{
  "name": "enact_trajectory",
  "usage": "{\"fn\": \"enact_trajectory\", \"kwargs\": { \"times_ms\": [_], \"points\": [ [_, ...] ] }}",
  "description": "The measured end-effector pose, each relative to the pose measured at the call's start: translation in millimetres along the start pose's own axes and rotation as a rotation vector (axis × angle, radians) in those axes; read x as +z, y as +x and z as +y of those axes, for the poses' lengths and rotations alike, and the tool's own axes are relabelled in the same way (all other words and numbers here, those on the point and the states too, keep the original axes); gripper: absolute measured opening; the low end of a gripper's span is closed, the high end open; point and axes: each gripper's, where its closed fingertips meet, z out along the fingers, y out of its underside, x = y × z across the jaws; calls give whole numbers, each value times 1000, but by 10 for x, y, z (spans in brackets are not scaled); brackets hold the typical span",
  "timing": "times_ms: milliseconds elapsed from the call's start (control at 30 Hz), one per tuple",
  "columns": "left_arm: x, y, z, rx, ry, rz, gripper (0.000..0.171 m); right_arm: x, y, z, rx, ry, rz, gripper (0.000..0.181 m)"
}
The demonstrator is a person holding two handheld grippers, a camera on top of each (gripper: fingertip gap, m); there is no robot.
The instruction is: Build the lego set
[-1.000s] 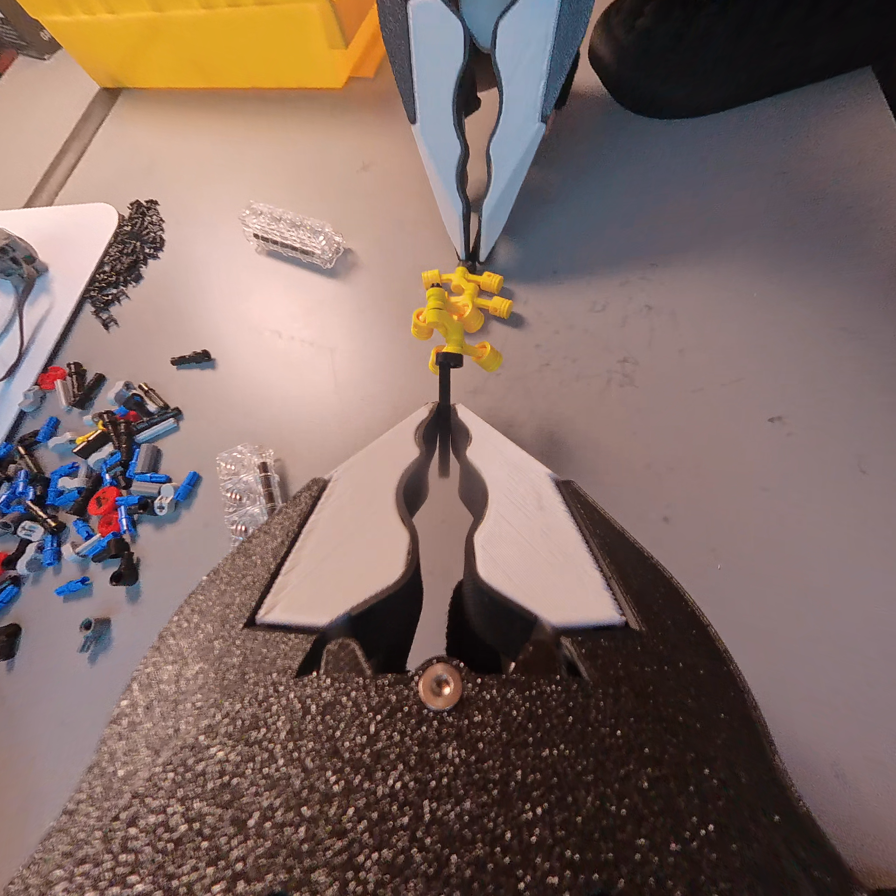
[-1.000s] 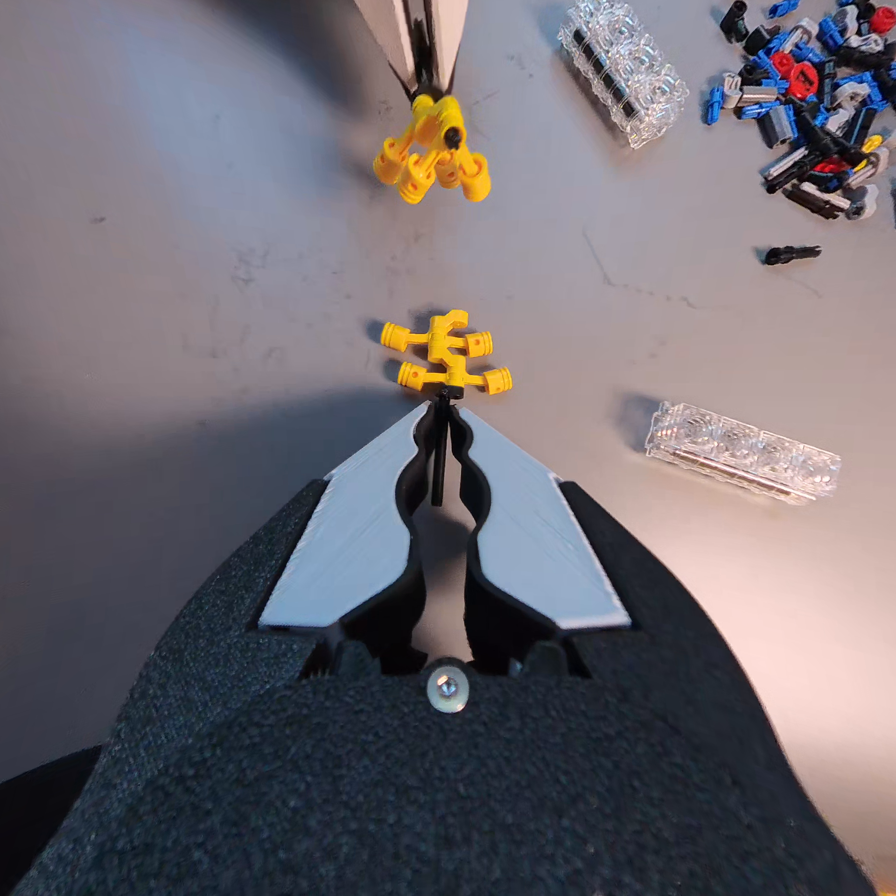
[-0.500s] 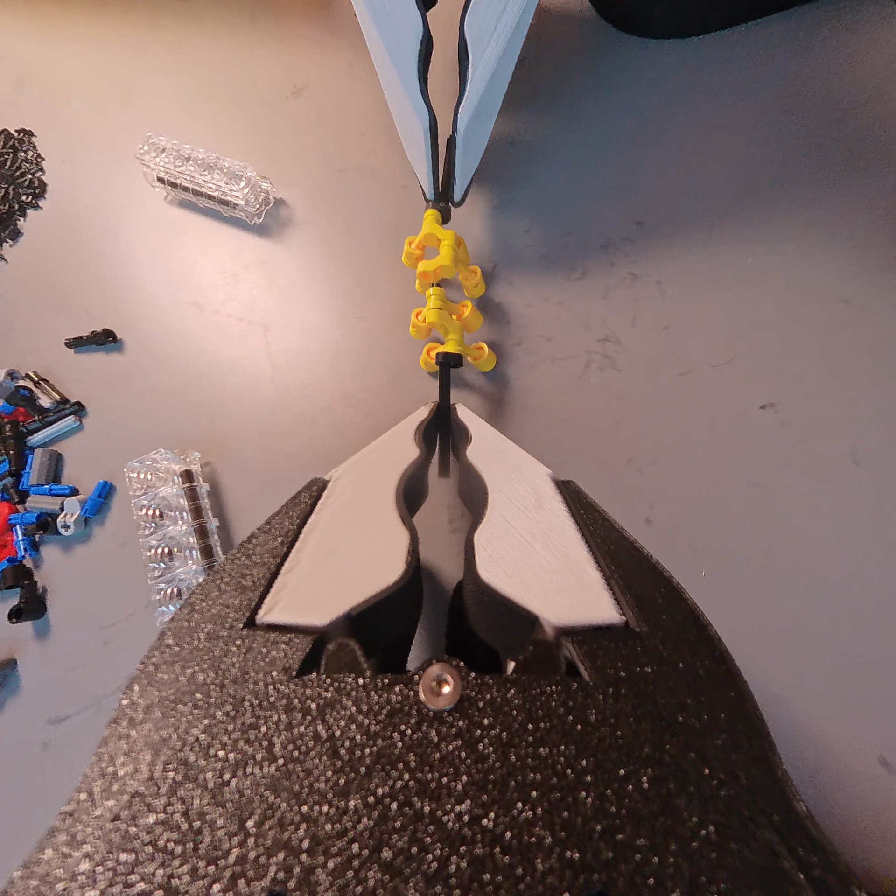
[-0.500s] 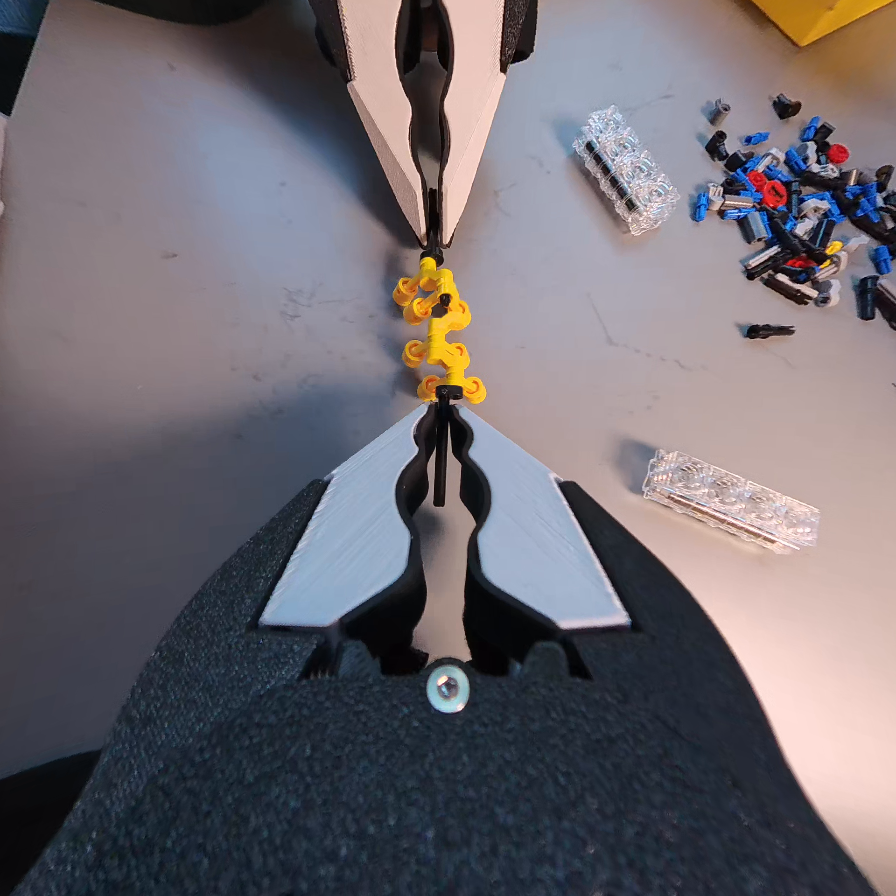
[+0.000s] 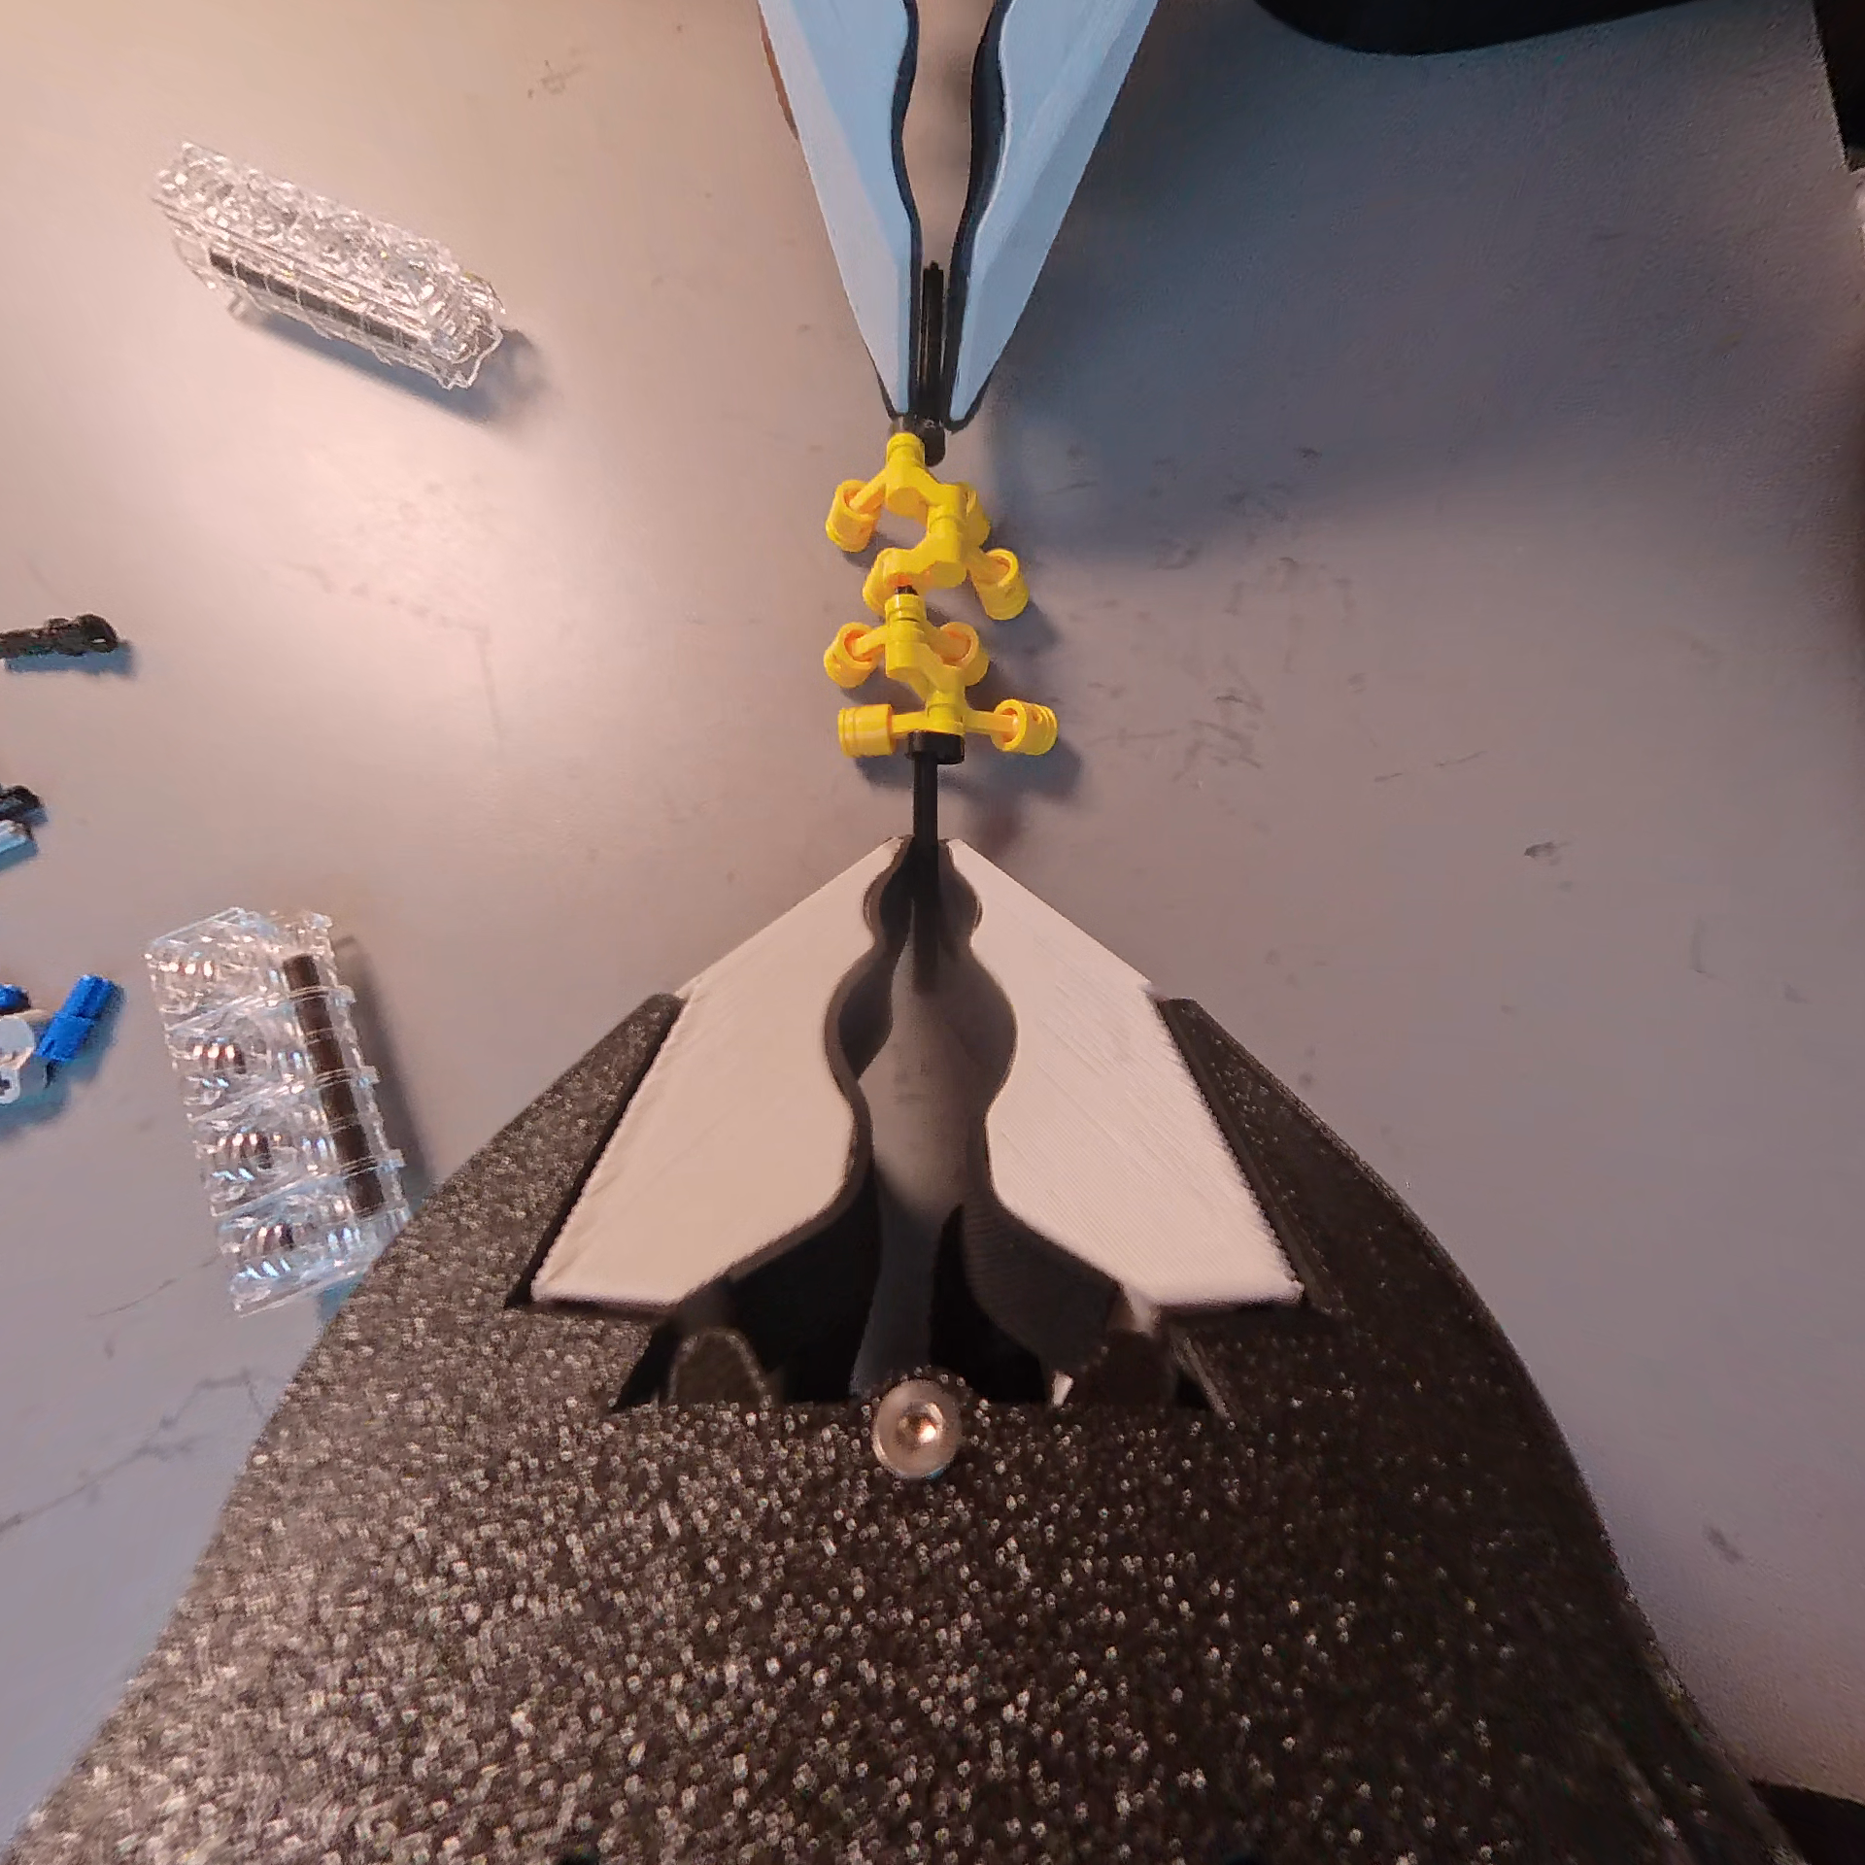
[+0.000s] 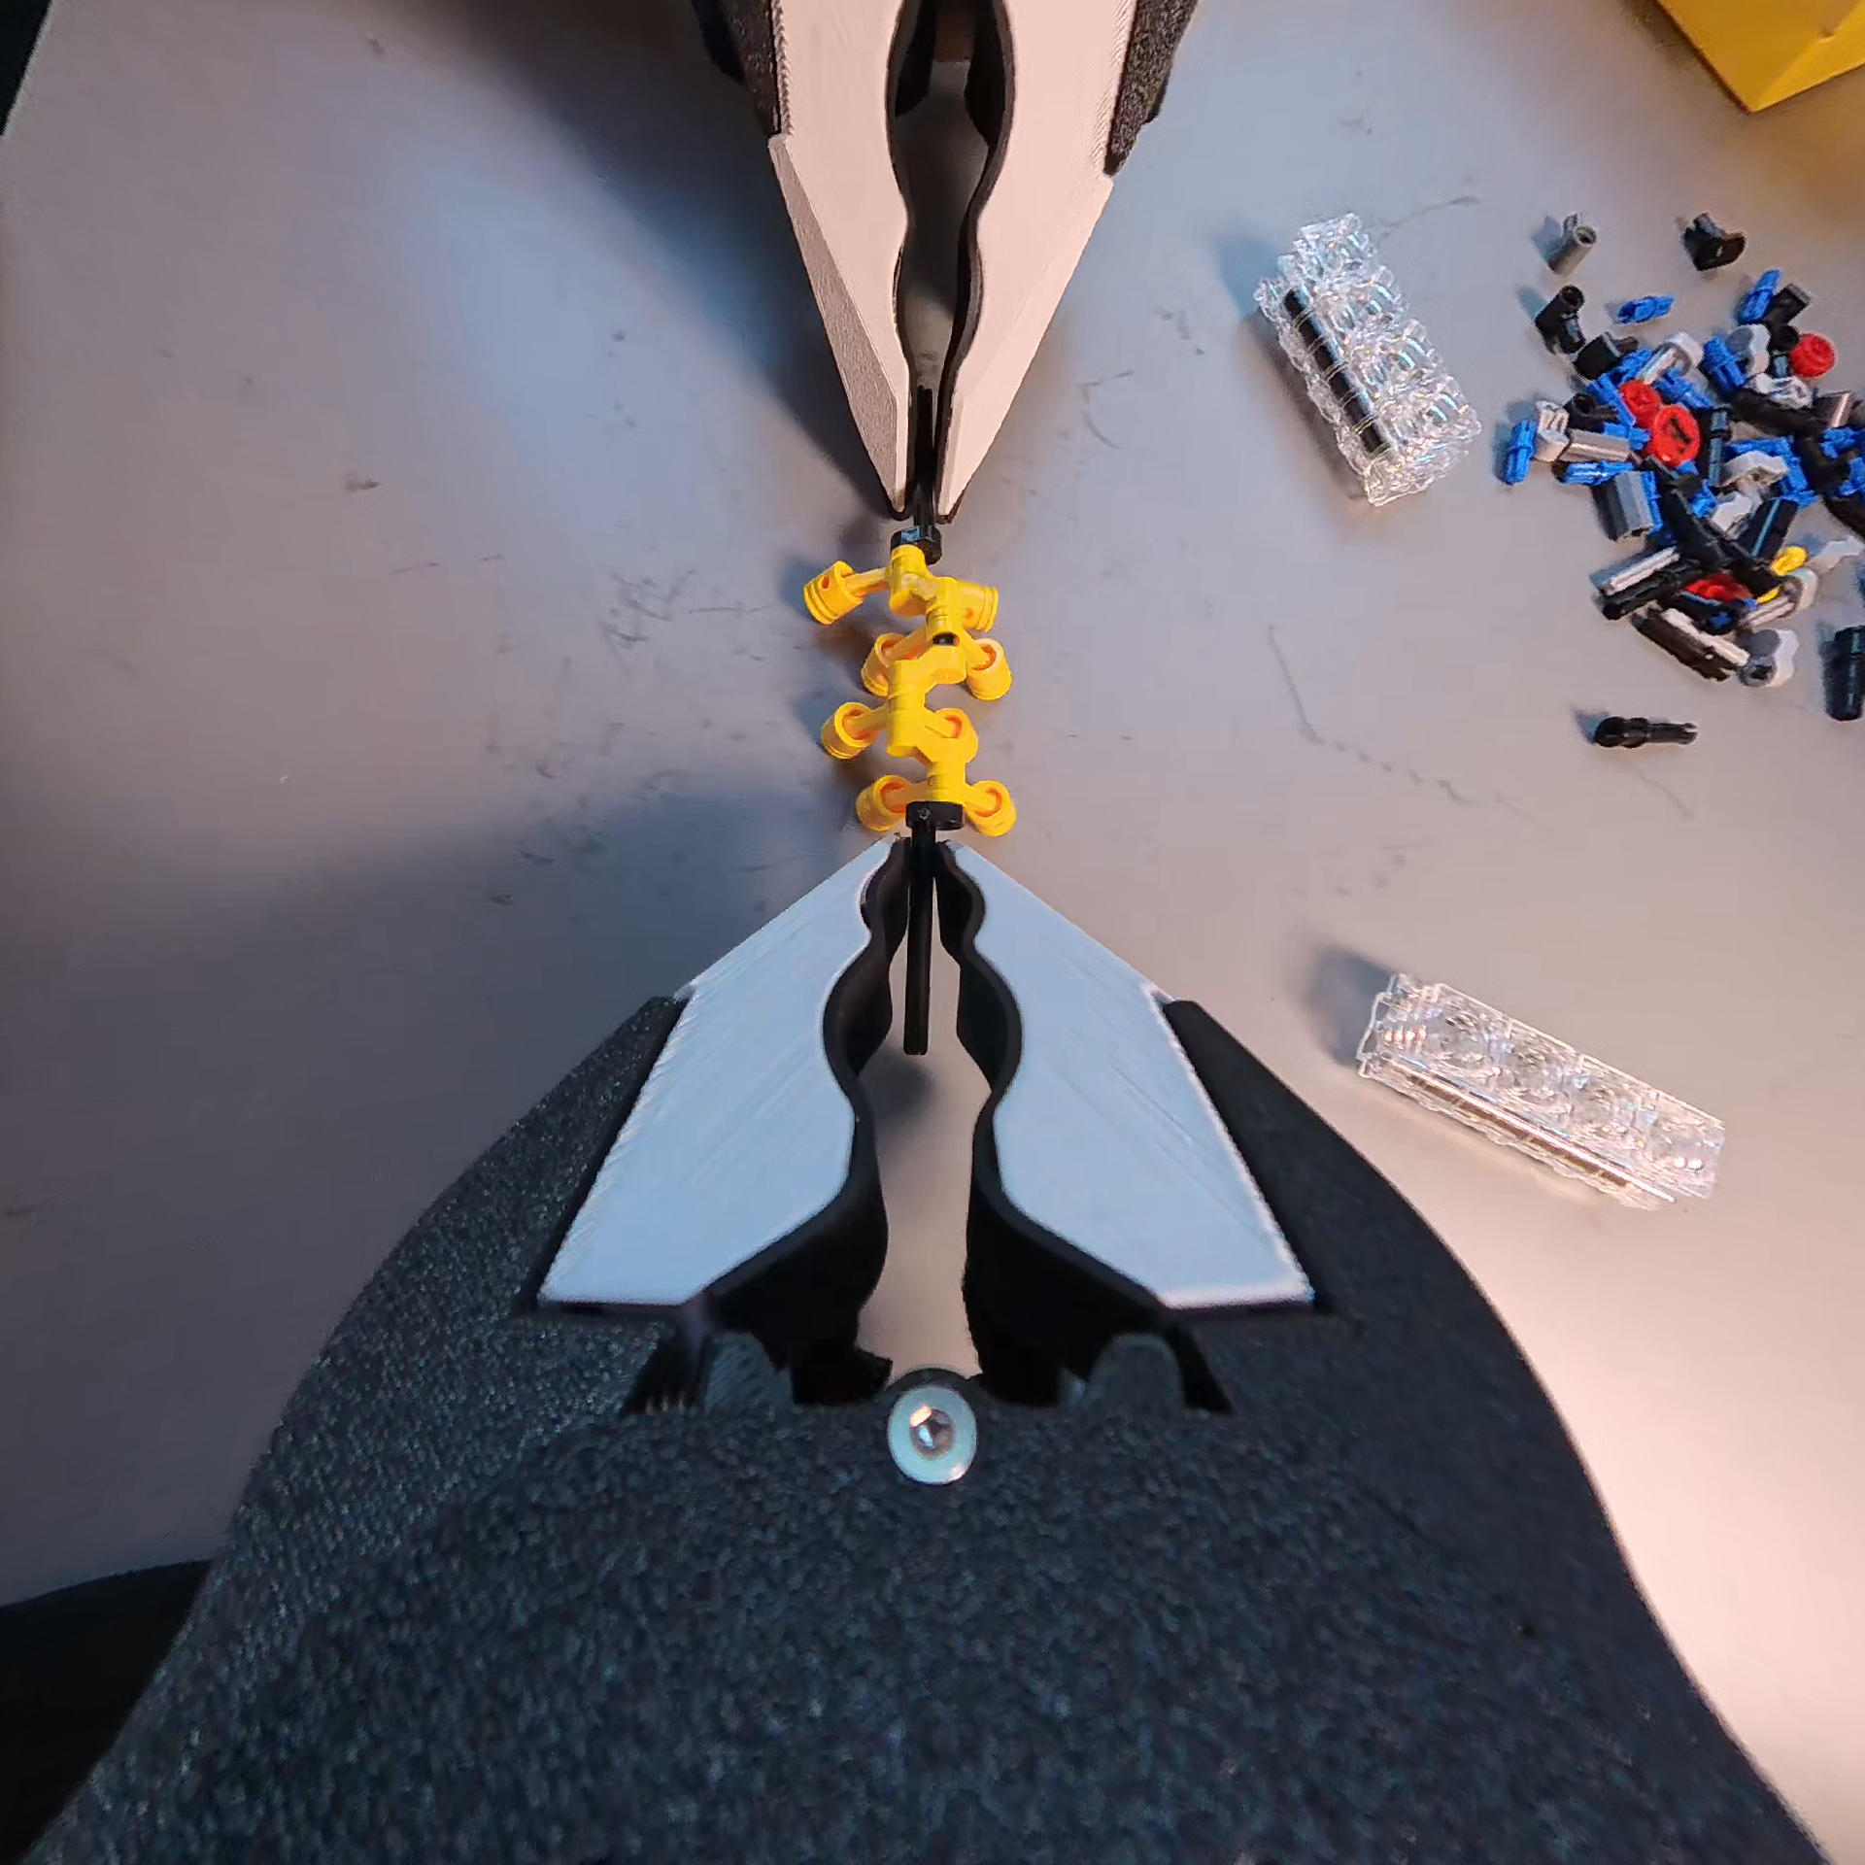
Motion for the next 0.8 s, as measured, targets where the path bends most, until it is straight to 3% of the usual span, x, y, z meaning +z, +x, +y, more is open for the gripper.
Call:
{"fn": "enact_trajectory", "kwargs": {
  "times_ms": [433,800],
  "points": [
    [1,56,-6,-88,-2,62,3,15,-18,21,-100,-73,61,4],
    [-78,194,64,-244,-97,170,3,102,-126,-43,-179,-96,81,4]
  ]
}}
